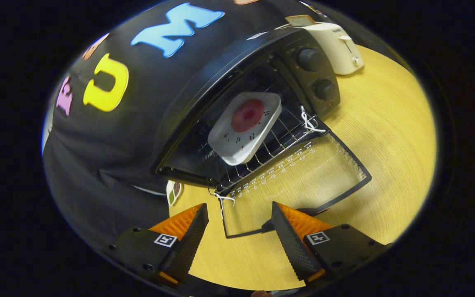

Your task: Open the toaster oven, put the food inside, and close the toaster oven door.

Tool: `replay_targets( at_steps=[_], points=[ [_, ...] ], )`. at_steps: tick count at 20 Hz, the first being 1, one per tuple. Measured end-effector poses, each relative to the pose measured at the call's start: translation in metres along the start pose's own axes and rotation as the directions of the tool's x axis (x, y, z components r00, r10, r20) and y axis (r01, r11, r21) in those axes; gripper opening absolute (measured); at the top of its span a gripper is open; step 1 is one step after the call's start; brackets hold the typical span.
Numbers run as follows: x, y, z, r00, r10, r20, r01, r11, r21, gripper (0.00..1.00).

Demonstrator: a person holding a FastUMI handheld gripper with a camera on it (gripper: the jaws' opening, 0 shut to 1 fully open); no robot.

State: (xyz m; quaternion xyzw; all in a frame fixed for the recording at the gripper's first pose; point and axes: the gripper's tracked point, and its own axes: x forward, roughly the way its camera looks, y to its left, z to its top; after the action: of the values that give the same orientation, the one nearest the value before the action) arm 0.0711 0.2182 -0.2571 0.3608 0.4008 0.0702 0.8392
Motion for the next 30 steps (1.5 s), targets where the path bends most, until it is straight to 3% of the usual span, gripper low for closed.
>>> replay_targets(
  at_steps=[6,10,14,22,30],
  points=[
    [-0.005,-0.009,-0.014,0.997,-0.078,0.01,0.078,0.969,-0.236,0.98],
    [-0.006,-0.029,-0.024,0.987,-0.159,-0.004,0.145,0.909,-0.39,0.98],
    [-0.011,-0.063,-0.023,0.958,-0.285,0.032,0.265,0.84,-0.474,0.98],
    [-0.005,-0.117,-0.03,0.888,-0.457,0.046,0.395,0.709,-0.584,0.98],
    [0.012,-0.126,-0.031,0.882,-0.471,0.004,0.396,0.737,-0.548,0.99]
  ],
)
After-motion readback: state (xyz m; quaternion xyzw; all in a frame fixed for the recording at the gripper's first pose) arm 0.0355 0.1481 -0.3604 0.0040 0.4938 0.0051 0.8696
